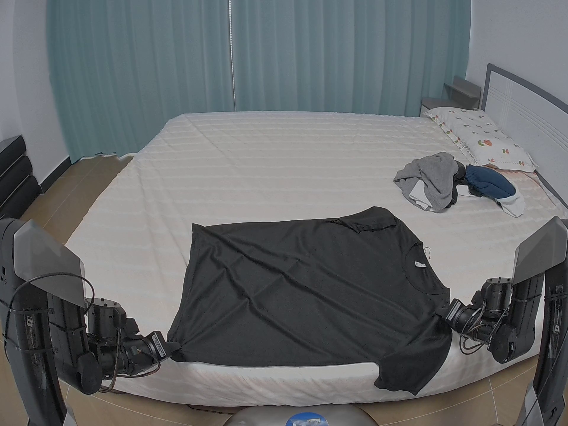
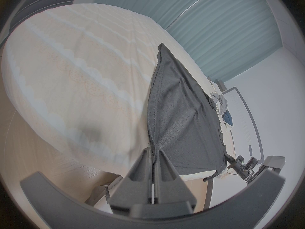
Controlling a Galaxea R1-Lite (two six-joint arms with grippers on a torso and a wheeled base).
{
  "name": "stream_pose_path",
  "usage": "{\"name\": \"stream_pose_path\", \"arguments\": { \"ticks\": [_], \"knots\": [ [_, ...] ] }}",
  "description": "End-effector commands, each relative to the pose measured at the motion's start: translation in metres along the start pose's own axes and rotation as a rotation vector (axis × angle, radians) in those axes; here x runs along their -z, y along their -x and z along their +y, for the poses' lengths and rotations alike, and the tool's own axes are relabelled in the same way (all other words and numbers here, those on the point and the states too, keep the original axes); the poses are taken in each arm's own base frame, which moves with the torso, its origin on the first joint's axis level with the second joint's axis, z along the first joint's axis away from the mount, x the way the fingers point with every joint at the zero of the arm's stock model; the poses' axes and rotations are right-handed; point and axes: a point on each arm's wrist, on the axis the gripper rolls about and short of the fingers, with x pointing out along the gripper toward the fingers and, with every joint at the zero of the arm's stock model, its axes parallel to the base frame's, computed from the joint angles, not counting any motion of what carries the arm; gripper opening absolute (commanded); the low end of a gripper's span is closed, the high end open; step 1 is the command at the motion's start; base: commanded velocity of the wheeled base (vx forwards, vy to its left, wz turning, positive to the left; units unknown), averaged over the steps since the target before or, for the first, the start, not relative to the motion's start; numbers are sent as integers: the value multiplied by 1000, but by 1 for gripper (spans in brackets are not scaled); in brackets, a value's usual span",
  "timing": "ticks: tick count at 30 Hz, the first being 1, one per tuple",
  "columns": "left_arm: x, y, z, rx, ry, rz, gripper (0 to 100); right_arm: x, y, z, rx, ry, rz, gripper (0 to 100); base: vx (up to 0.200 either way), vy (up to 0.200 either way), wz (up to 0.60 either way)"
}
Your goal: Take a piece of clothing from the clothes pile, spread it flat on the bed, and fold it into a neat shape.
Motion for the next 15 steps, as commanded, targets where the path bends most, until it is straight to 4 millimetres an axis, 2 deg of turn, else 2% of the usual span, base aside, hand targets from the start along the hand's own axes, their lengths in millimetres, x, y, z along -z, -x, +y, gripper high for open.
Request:
{"name": "stream_pose_path", "arguments": {
  "ticks": [1,7,15],
  "knots": [
    [0,-1,1,-4,0,-1,0,-13,-5,9,-45,12,-59,0,0,0,0],
    [0,-2,1,-5,0,-2,0,-26,-21,25,-118,37,-131,0,0,0,0],
    [0,-2,1,-5,0,-2,0,-27,-42,28,-94,37,-86,0,0,0,0]
  ]
}}
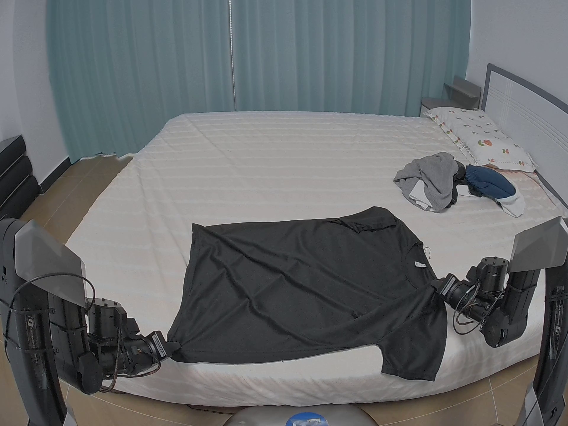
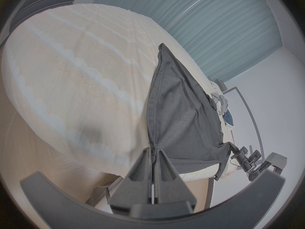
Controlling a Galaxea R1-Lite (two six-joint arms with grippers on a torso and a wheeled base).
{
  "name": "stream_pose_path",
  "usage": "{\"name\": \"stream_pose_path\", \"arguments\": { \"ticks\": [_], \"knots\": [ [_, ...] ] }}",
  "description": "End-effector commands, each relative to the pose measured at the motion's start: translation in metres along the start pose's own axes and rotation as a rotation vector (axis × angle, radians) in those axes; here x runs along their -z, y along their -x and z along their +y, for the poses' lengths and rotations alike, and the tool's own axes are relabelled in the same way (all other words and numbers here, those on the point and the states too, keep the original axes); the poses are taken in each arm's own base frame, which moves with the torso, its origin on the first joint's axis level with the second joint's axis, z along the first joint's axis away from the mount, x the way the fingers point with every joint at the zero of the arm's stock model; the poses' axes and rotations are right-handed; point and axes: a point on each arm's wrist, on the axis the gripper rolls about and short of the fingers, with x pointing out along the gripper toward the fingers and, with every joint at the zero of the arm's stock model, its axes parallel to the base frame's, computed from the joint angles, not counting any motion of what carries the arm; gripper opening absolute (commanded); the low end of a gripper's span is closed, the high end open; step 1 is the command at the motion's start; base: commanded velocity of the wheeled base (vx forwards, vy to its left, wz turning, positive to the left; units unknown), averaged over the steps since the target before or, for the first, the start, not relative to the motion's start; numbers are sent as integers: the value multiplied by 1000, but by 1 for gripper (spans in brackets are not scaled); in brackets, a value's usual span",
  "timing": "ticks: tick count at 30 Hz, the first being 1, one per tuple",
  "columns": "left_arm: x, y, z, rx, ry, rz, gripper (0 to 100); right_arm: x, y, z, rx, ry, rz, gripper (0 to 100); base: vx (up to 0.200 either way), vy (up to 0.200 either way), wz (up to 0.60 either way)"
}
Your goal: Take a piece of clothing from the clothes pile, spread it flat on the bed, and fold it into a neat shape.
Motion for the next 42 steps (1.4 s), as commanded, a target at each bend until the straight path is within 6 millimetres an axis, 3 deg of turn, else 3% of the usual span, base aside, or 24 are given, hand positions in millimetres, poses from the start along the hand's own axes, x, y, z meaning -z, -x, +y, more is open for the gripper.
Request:
{"name": "stream_pose_path", "arguments": {
  "ticks": [1,9,12,14,15,21,35,42],
  "knots": [
    [1,0,0,-1,0,2,0,0,-12,2,-8,4,6,100,0,0,0],
    [1,0,0,-1,0,2,0,-2,-7,-3,29,-1,-13,100,0,0,0],
    [1,0,0,-1,0,2,0,-4,25,-2,33,-12,5,100,0,0,0],
    [1,0,0,-1,0,2,0,-2,34,-1,16,-12,30,100,0,0,0],
    [1,0,0,-1,0,2,0,3,49,0,-14,0,90,100,0,0,0],
    [1,-1,0,-1,-2,3,0,25,73,-9,1,74,228,100,0,0,0],
    [1,-1,0,-2,-10,2,0,57,67,-24,18,83,351,100,0,0,0],
    [1,0,0,-3,-9,4,0,57,64,-21,-3,92,350,100,0,0,0]
  ]
}}
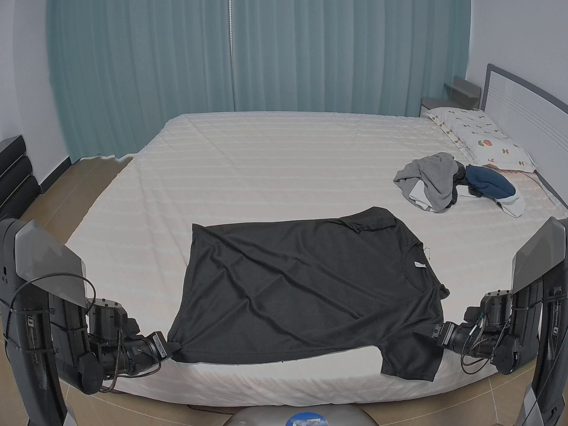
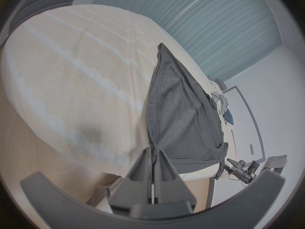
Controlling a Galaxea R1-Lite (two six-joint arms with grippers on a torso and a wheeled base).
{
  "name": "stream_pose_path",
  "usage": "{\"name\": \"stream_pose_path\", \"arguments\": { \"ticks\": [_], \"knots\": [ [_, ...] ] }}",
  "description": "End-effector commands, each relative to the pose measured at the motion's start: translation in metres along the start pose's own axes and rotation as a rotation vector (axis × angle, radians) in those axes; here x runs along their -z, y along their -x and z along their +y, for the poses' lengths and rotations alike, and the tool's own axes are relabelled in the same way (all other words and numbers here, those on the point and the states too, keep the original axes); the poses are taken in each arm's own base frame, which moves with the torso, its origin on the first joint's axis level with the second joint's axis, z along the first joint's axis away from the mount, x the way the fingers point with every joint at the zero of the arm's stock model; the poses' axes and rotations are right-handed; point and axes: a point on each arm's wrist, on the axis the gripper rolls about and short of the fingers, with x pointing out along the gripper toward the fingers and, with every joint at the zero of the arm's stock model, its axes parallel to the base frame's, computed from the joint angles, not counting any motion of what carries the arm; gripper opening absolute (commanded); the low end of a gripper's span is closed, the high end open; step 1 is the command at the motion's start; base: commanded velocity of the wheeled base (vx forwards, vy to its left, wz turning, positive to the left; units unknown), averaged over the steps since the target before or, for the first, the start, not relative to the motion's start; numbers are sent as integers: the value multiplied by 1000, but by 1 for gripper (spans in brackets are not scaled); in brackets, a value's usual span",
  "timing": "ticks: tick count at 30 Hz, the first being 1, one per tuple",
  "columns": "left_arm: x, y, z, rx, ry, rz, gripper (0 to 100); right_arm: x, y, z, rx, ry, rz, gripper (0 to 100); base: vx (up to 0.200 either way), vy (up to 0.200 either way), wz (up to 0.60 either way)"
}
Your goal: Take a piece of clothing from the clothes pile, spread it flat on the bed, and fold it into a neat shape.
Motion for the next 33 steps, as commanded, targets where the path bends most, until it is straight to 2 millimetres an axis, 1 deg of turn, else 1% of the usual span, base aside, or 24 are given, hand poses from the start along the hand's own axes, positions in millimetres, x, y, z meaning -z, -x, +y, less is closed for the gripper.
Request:
{"name": "stream_pose_path", "arguments": {
  "ticks": [1,4,7,13,16,25,33],
  "knots": [
    [0,0,0,-1,0,1,0,2,-2,-1,-4,-3,12,0,0,0,0],
    [0,0,0,0,1,-1,0,2,0,0,-3,-1,8,0,0,0,0],
    [0,0,0,0,1,-1,0,-1,5,0,1,-4,-4,0,0,0,0],
    [0,0,0,0,3,-1,0,-1,20,-7,35,-22,-9,0,0,0,0],
    [0,0,0,0,6,-1,0,4,28,-11,34,-7,23,0,0,0,0],
    [0,0,0,-1,3,1,0,0,24,-10,15,-5,6,0,0,0,0],
    [0,0,0,-1,3,1,0,2,30,-10,24,-13,14,0,0,0,0]
  ]
}}
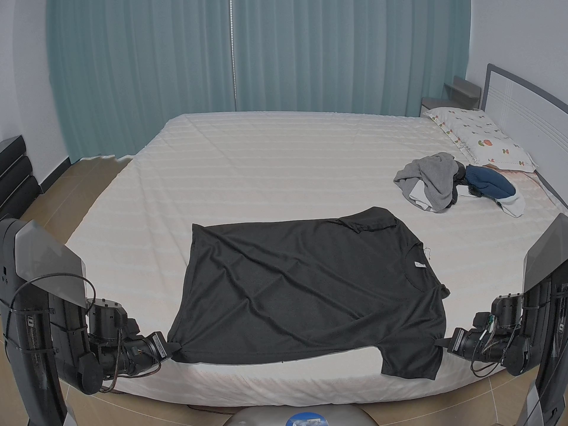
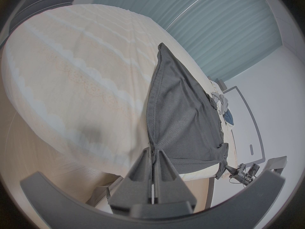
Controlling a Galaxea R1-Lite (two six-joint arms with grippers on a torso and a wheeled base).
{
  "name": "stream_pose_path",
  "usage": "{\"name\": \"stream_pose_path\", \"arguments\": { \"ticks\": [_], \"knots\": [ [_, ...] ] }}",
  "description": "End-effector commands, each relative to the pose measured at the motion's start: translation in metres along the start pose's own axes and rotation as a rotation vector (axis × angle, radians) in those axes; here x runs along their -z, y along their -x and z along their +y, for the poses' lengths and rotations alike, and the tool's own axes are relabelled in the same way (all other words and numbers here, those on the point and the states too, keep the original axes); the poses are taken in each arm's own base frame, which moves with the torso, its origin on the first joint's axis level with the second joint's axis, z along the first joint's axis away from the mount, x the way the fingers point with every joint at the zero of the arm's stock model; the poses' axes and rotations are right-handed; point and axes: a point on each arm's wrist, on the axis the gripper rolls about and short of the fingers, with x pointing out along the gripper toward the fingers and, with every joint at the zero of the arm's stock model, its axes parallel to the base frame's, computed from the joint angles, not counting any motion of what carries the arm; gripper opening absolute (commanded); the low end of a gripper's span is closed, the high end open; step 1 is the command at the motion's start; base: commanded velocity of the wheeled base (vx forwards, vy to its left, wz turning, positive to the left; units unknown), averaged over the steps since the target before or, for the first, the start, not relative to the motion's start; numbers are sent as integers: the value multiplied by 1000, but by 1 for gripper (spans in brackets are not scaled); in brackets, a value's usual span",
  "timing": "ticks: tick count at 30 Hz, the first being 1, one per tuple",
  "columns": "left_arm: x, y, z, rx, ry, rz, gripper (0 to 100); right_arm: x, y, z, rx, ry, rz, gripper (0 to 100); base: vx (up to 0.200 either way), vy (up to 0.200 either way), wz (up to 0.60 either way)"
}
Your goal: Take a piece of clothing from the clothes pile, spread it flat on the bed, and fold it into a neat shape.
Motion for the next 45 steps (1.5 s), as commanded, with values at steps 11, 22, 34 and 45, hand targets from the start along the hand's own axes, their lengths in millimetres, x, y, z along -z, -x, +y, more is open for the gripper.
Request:
{"name": "stream_pose_path", "arguments": {
  "ticks": [11,22,34,45],
  "knots": [
    [-1,10,1,-14,-47,-19,0,1,23,3,22,-12,28,0,0,0,0],
    [6,17,6,-99,-184,-20,0,14,55,14,79,36,189,0,0,0,0],
    [9,23,11,-171,-253,-21,0,23,74,20,108,68,269,0,0,0,0],
    [14,36,10,-217,-316,65,0,30,84,21,144,94,320,0,0,0,0]
  ]
}}
